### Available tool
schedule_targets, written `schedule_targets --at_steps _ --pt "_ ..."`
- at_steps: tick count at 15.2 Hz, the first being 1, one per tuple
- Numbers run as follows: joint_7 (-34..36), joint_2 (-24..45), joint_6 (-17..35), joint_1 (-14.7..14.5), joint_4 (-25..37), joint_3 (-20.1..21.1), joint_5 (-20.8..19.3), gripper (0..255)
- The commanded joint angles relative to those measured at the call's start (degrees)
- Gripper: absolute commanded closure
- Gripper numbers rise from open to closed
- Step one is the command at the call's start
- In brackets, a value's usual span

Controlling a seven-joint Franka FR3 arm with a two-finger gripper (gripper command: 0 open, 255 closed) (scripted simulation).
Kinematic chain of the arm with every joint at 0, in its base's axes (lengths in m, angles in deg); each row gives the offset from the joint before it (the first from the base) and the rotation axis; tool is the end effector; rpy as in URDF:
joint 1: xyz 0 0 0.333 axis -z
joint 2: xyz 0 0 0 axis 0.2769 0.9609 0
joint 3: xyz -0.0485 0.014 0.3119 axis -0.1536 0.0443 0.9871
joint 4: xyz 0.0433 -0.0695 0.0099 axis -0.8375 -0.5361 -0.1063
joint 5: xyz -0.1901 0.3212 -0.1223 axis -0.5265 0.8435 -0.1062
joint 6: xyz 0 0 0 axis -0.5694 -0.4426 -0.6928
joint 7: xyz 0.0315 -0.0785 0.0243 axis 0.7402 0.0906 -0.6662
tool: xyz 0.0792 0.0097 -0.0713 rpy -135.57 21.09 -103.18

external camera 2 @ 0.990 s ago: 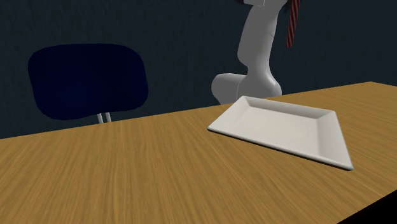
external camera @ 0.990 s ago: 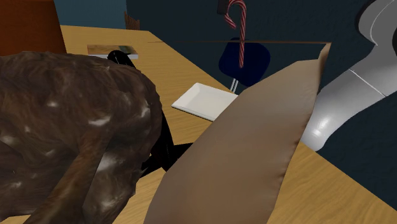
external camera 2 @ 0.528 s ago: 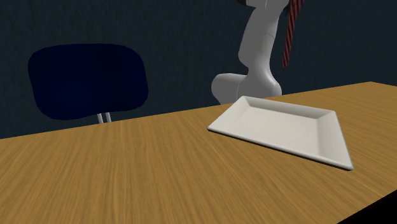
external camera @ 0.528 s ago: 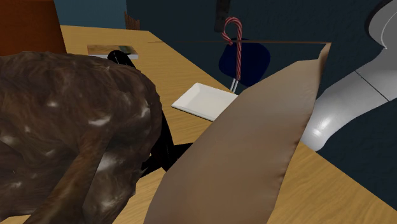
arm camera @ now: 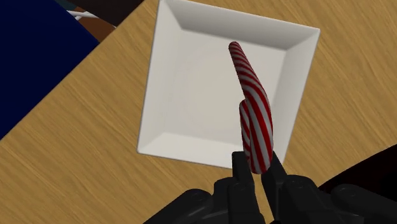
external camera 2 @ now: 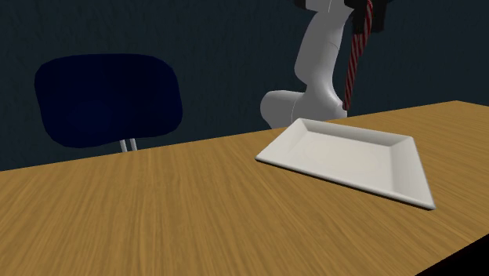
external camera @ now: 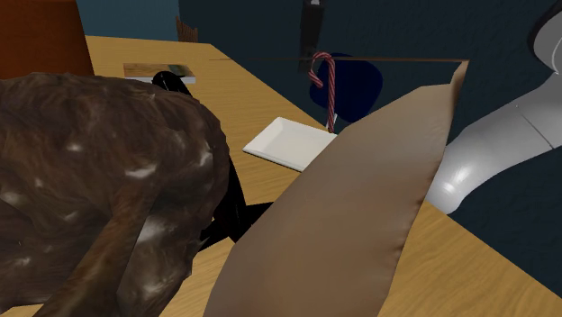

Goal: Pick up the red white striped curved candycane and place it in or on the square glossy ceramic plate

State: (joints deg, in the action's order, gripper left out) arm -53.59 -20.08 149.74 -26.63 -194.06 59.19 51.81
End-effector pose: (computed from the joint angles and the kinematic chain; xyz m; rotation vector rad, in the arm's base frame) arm 0.2863 0.2347 0.7028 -2.9467 -0.8519 0.1085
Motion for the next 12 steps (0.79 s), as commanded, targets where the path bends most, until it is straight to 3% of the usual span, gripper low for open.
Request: schedule_targets --at_steps 1,6,12 --pt "-0.4 -1.0 1.5 -0.1 -2.5 0.0 0.1 255" --pt "-1.1 -2.8 5.3 -0.3 -8.1 0.2 0.5 255" --pt "-1.1 -2.8 5.3 -0.3 -8.1 0.2 0.5 255"
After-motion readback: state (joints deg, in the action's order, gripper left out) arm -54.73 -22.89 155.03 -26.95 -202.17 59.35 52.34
